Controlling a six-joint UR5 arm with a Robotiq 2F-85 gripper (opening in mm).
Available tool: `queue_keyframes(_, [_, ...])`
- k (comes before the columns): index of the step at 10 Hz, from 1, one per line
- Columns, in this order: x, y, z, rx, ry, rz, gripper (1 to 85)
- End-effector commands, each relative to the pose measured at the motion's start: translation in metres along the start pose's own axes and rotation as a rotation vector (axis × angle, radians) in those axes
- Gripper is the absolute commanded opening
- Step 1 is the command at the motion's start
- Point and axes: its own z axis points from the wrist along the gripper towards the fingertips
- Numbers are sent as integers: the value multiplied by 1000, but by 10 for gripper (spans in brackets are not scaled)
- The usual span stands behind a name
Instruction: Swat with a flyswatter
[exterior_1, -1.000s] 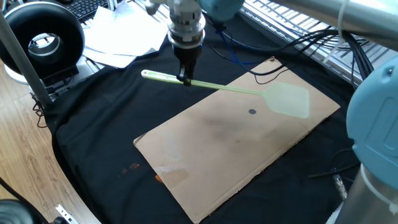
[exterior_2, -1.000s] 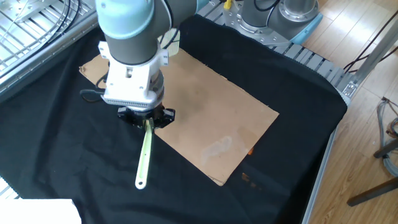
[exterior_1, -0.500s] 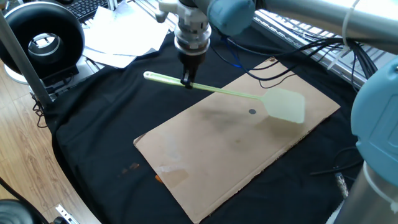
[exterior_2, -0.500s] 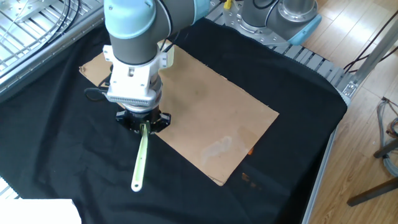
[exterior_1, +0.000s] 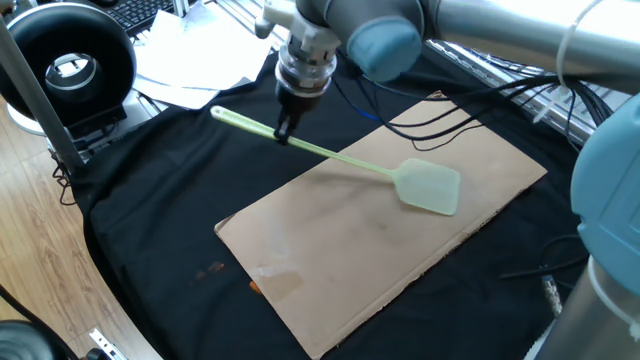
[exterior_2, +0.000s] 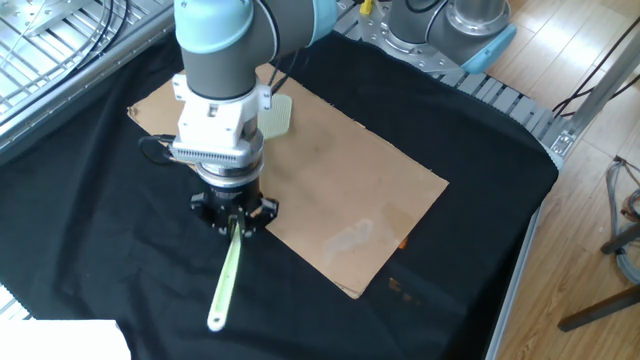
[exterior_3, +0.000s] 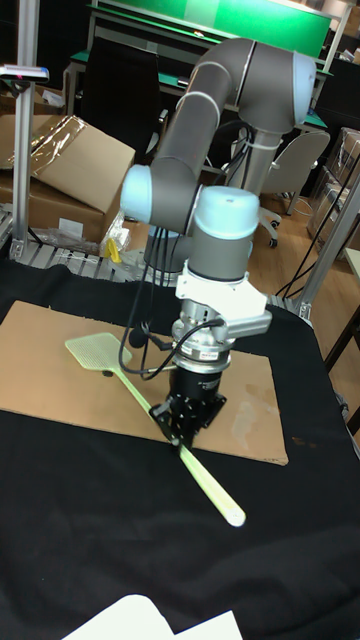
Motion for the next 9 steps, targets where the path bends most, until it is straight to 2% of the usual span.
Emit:
queue_keyframes(1, [-38,-3,4,21,-175,3,10])
queue_keyframes(2, [-47,0,5,15,-222,9,10])
queue_keyframes(3, [-49,-2,8,17,-252,2,10])
queue_keyframes(4, [-45,-4,13,14,-260,-5,10])
queue_keyframes(5, [-34,-14,17,46,-235,-29,10])
queue_keyframes(7, [-32,-15,20,40,-254,-28,10])
queue_keyframes(9, [-24,-17,21,49,-224,-18,10])
